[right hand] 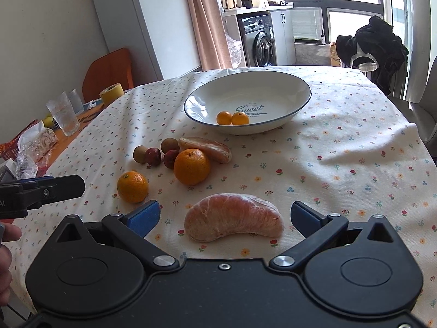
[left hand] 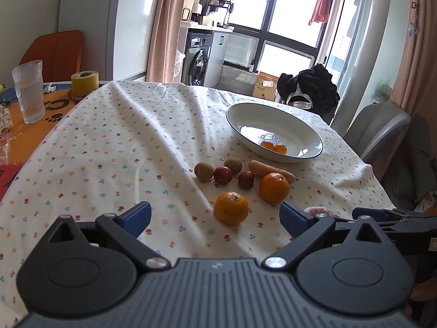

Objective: Organize fruits
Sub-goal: 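Move the right gripper to the peeled pink pomelo segment, then close the right gripper around the pomelo segment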

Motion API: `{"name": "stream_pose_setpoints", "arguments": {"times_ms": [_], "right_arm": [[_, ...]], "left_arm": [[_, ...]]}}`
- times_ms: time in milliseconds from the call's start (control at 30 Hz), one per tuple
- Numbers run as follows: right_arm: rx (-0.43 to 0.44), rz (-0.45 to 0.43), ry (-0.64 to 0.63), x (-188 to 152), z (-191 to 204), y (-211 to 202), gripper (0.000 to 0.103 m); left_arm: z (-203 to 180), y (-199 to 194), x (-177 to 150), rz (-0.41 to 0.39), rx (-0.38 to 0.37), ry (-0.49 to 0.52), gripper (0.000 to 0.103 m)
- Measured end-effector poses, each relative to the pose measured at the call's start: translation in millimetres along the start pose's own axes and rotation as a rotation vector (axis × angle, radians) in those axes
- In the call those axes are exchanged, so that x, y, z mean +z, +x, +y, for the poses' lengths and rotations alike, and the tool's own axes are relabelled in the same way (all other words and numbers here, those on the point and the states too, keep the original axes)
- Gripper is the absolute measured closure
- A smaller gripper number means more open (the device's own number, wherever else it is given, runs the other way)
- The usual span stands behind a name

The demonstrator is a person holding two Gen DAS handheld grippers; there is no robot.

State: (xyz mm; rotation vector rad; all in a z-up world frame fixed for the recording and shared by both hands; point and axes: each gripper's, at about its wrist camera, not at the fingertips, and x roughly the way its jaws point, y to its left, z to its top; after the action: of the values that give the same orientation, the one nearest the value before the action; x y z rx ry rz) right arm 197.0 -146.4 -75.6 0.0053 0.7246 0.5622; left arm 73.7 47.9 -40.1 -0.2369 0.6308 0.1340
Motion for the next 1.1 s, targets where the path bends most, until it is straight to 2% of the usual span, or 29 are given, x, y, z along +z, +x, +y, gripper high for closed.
{"name": "stream_pose_setpoints", "arguments": {"times_ms": [333,1100], "right_arm": [[-0.08,0.025,-0.028,-4,7,18,0.0],[-0.166,0.065,-0.081,-9,21,37,0.0]], "left_arm": [[17,5,-10,0.025,-0.001,-0.029,0.004],[20,34,-17,0.071,-0.009,-0.06,0.004]]}}
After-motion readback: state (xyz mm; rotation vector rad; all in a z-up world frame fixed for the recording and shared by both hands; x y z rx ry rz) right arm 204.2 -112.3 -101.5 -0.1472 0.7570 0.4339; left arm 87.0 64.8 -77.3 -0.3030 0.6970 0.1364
